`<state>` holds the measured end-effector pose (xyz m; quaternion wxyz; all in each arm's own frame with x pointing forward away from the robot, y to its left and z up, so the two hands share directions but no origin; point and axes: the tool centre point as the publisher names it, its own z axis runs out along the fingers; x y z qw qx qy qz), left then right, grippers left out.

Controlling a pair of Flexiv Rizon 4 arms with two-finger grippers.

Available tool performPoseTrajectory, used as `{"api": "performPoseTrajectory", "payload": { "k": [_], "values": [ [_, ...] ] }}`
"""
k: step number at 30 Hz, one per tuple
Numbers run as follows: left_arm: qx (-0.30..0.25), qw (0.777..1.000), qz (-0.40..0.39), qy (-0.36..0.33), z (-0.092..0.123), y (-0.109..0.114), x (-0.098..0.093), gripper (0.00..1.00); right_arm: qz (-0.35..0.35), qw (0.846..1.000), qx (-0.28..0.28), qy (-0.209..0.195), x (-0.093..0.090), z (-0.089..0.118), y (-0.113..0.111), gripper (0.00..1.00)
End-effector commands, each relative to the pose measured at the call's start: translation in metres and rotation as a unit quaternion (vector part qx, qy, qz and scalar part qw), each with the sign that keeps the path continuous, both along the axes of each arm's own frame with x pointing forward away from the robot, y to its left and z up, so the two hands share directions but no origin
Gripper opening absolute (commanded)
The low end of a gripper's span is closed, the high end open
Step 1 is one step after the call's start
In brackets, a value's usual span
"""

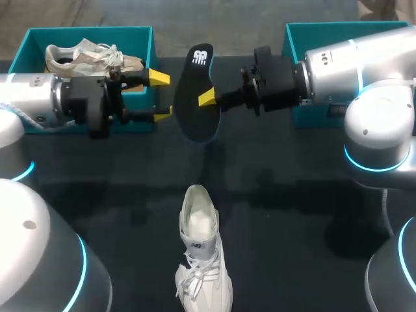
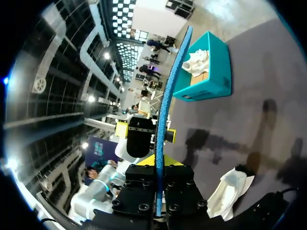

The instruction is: Take the shoe out of the shoebox, open the shoe tongue, remove and reinsert the insole, then place the shoe into the shoebox

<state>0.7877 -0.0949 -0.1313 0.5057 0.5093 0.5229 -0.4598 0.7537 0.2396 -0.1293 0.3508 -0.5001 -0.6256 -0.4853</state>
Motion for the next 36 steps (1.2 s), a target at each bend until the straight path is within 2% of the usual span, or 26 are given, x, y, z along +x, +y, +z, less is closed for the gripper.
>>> {"api": "performPoseTrajectory", "payload": {
  "k": [1, 2, 17, 21, 22, 24, 29, 33, 36],
  "values": [
    [0.085, 0.995, -0.011, 0.050, 0.001, 0.019, -0.008, 1.00, 0.000, 0.999, -0.009, -0.032, -0.002, 0.002, -0.002, 0.00],
    [0.112, 0.992, -0.009, 0.053, -0.002, 0.021, -0.008, 1.00, 0.007, 0.999, -0.007, -0.042, -0.002, 0.002, -0.003, 0.00],
    [0.112, 0.992, -0.009, 0.053, -0.002, 0.021, -0.008, 1.00, 0.009, 0.999, -0.002, -0.047, -0.002, 0.001, -0.003, 0.00],
    [0.150, 0.986, 0.018, 0.074, -0.011, 0.018, -0.016, 1.00, -0.009, 0.998, -0.017, -0.058, 0.001, -0.005, -0.005, 0.00],
    [0.161, 0.983, 0.028, 0.089, -0.012, 0.020, -0.018, 1.00, -0.017, 0.997, -0.018, -0.070, 0.002, -0.008, -0.008, 0.00],
    [0.180, 0.976, 0.051, 0.112, -0.014, 0.024, -0.016, 1.00, -0.022, 0.997, -0.016, -0.079, 0.003, -0.012, -0.012, 0.00],
    [0.272, 0.936, 0.110, 0.193, -0.021, 0.028, -0.012, 1.00, -0.052, 0.991, -0.046, -0.111, 0.007, -0.019, -0.024, 0.00],
    [0.310, 0.899, 0.126, 0.281, -0.030, 0.030, -0.013, 1.00, -0.068, 0.985, -0.072, -0.142, 0.008, -0.022, -0.030, 0.00],
    [0.333, 0.869, 0.138, 0.340, -0.039, 0.029, -0.015, 1.00, -0.070, 0.981, -0.065, -0.166, 0.009, -0.028, -0.032, 0.00]
  ]
}}
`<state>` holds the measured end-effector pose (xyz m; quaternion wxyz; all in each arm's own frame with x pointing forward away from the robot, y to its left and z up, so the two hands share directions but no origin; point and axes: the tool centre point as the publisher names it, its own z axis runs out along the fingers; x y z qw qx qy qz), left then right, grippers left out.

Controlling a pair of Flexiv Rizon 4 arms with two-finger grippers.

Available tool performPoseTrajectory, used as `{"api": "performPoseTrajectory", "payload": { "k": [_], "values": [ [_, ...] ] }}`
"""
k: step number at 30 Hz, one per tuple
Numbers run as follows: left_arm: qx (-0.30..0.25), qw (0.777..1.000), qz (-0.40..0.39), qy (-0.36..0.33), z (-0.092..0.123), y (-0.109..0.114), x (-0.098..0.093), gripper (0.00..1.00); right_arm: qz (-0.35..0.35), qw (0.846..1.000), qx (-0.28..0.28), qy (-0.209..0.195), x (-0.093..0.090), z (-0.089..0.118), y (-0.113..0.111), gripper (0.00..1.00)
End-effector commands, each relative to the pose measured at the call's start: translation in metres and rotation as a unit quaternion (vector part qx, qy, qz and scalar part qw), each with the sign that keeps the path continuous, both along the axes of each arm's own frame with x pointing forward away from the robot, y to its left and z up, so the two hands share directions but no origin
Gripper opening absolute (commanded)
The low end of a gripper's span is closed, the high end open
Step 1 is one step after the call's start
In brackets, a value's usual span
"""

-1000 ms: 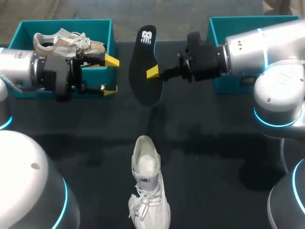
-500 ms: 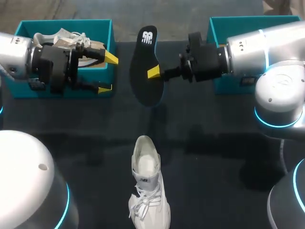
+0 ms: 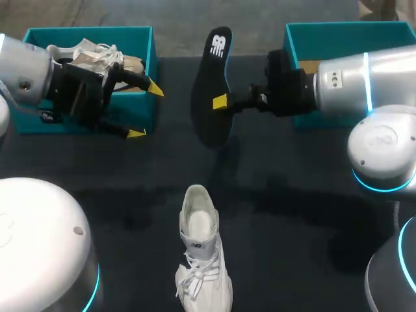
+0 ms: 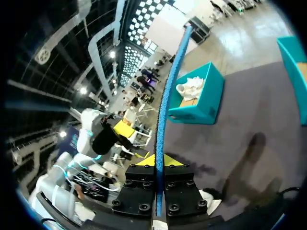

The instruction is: Take the shoe out of the shoebox, open the shoe tongue, remove and reinsert the insole, then place the shoe into the shoebox

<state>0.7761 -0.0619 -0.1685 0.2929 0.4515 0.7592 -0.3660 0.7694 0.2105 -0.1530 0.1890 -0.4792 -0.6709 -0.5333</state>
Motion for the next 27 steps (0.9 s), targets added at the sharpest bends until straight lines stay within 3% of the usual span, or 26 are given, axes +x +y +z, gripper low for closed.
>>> {"api": "performPoseTrajectory", "payload": {
  "k": [1, 4, 20, 24, 27],
  "values": [
    [0.102, 0.980, 0.059, 0.161, -0.004, -0.004, -0.004, 1.00, -0.009, 1.000, 0.006, -0.023, -0.006, -0.006, -0.003, 0.00],
    [0.109, 0.966, 0.079, 0.221, -0.009, -0.003, -0.006, 1.00, -0.012, 0.999, 0.004, -0.032, -0.004, -0.011, -0.003, 0.00],
    [0.118, 0.965, 0.086, 0.218, -0.010, -0.003, -0.007, 1.00, -0.013, 1.000, -0.006, -0.025, -0.003, -0.013, -0.003, 0.00],
    [0.170, 0.932, 0.154, 0.281, -0.015, -0.012, -0.013, 1.00, -0.023, 0.997, 0.014, -0.075, -0.011, -0.028, -0.004, 0.00],
    [0.211, 0.914, 0.205, 0.279, -0.024, -0.012, -0.025, 1.00, -0.025, 0.994, 0.013, -0.109, -0.016, -0.036, -0.006, 0.00]
  ]
}}
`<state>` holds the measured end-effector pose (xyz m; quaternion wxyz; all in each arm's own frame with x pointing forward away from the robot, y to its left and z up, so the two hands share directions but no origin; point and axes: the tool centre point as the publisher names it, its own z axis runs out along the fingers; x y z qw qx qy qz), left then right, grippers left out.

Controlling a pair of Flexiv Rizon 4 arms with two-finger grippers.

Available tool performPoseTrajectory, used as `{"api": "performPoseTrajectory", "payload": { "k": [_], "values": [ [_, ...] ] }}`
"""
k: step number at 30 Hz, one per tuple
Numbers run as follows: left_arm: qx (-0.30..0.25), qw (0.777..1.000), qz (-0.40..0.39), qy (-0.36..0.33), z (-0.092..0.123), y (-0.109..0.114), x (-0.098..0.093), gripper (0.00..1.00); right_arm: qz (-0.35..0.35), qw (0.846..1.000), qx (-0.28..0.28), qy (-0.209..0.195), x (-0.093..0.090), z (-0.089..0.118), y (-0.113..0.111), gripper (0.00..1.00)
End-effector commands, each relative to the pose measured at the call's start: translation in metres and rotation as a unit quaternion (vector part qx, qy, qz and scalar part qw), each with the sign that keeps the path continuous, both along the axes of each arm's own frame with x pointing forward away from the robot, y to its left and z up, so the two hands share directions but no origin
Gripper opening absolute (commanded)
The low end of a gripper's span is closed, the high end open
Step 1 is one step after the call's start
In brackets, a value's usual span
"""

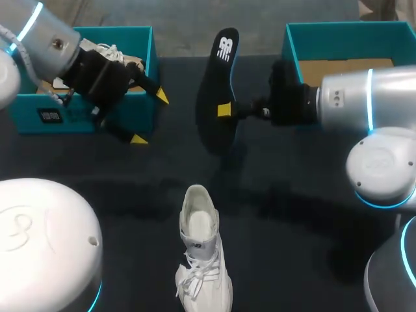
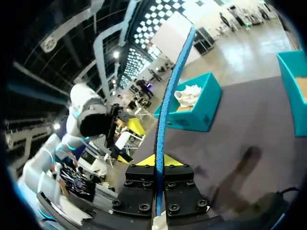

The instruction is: Take the shoe out of the shoebox, open the shoe tongue, remove and reinsert the insole, then place the shoe into the shoebox

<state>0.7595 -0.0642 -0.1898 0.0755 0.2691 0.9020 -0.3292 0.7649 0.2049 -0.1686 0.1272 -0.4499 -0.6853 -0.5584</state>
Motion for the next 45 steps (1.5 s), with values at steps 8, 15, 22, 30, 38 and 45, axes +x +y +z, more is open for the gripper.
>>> {"api": "performPoseTrajectory", "payload": {
  "k": [8, 15, 22, 30, 38, 45],
  "values": [
    [0.133, 0.982, 0.107, 0.080, -0.031, 0.012, -0.037, 1.00, 0.001, 0.997, 0.001, -0.076, -0.010, -0.034, 0.001, 0.00],
    [0.130, 0.977, 0.129, 0.104, -0.045, 0.026, -0.048, 1.00, 0.019, 0.996, 0.001, -0.084, -0.007, -0.041, 0.003, 0.00],
    [0.130, 0.977, 0.129, 0.104, -0.045, 0.026, -0.048, 1.00, 0.019, 0.996, 0.001, -0.084, -0.007, -0.041, 0.003, 0.00],
    [0.130, 0.977, 0.129, 0.104, -0.045, 0.026, -0.048, 1.00, 0.032, 0.995, 0.009, -0.097, -0.007, -0.045, 0.004, 0.00],
    [0.137, 0.975, 0.122, 0.123, -0.078, 0.032, -0.057, 1.00, 0.081, 0.989, 0.037, -0.116, -0.018, -0.076, 0.015, 0.00],
    [0.143, 0.974, 0.111, 0.133, -0.100, 0.037, -0.066, 1.00, 0.093, 0.986, 0.054, -0.129, -0.027, -0.082, 0.021, 0.00]
  ]
}}
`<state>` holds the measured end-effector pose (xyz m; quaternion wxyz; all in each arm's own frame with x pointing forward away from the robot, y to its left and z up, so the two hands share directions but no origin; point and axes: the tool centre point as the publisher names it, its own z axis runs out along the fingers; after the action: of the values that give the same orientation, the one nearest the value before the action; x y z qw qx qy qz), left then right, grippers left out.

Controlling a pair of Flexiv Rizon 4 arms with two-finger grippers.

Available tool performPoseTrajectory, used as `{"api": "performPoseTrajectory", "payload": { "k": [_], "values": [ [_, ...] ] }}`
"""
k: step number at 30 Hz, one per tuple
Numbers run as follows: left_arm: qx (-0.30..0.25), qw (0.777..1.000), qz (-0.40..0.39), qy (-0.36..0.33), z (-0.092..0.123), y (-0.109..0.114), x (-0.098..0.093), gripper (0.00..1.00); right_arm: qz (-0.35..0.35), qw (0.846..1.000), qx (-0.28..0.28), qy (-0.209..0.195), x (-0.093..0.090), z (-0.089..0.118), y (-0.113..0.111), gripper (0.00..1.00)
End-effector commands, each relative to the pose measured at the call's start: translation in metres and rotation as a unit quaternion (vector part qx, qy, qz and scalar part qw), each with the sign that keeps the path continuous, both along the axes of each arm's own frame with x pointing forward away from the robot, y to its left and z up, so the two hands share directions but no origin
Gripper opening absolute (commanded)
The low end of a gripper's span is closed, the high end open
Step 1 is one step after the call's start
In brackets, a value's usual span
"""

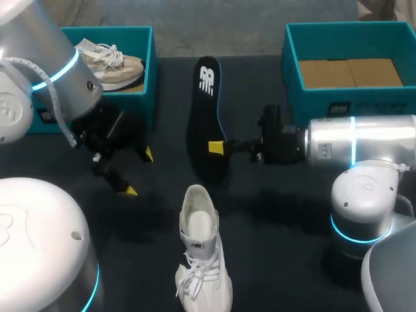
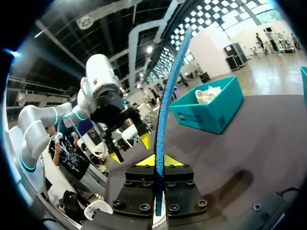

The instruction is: Take the shoe out of the shoebox, open the shoe tongue, remove and reinsert the insole, then place the shoe into the shoebox

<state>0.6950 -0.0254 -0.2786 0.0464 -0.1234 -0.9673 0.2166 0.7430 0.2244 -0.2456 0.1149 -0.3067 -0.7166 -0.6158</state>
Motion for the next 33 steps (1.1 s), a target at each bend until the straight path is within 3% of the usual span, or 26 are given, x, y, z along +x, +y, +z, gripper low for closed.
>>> {"api": "performPoseTrajectory", "payload": {
  "k": [1, 10, 33],
  "values": [
    [0.003, 1.000, -0.004, 0.000, -0.015, -0.002, -0.002, 1.00, 0.003, 0.999, 0.026, -0.021, -0.008, -0.005, 0.002, 0.00],
    [0.018, 0.999, -0.030, 0.010, -0.030, -0.001, -0.010, 1.00, 0.011, 0.998, 0.046, -0.032, -0.019, -0.004, 0.005, 0.00],
    [0.020, 0.999, -0.022, 0.010, -0.034, -0.009, -0.014, 1.00, 0.014, 0.998, 0.052, -0.031, -0.020, -0.004, 0.006, 0.00]
  ]
}}
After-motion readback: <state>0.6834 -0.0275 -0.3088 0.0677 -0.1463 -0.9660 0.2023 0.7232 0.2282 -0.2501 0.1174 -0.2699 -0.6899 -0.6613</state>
